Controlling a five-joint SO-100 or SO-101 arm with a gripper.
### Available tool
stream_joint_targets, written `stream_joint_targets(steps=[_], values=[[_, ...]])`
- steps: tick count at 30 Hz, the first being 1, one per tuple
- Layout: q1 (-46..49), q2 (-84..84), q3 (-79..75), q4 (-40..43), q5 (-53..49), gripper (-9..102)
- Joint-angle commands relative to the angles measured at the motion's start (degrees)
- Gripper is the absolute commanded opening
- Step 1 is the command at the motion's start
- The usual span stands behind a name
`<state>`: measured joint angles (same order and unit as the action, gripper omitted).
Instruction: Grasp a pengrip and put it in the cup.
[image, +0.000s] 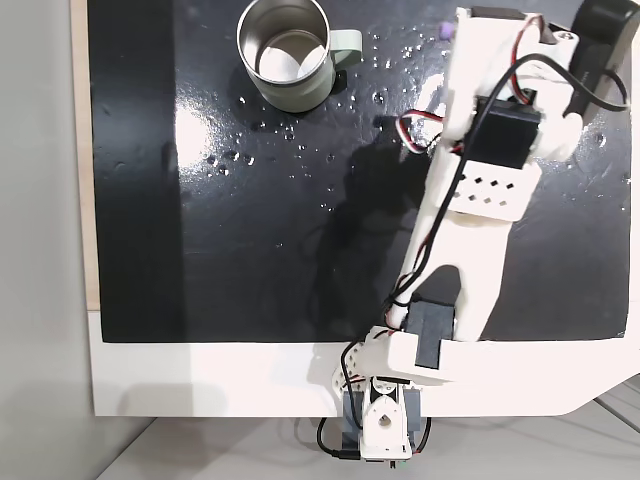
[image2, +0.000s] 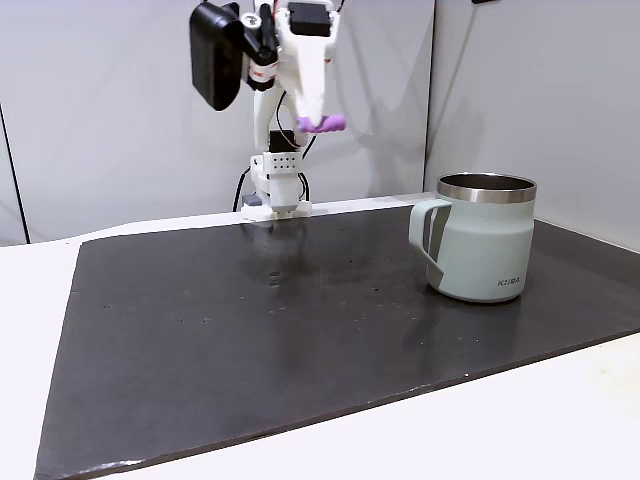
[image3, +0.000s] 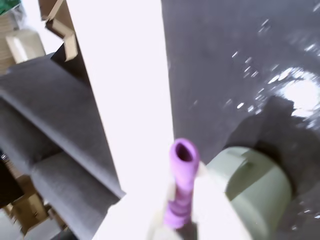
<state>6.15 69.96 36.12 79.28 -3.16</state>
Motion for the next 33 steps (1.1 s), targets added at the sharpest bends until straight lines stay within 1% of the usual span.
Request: stream_joint_targets(steps=[1, 6, 15, 19, 25, 33], values=[[-3.87, 2.02, -5.36, -3.96, 3.78, 0], [-9.05, -1.67, -7.65, -9.67, 5.45, 0], [-16.00, -11.51, -13.36, -11.34, 9.67, 0], [-18.98, -14.15, -15.03, -11.25, 11.25, 0], [-23.12, -15.47, -16.08, -10.37, 11.07, 0], [-24.52, -15.38, -15.21, -6.94, 11.07, 0]])
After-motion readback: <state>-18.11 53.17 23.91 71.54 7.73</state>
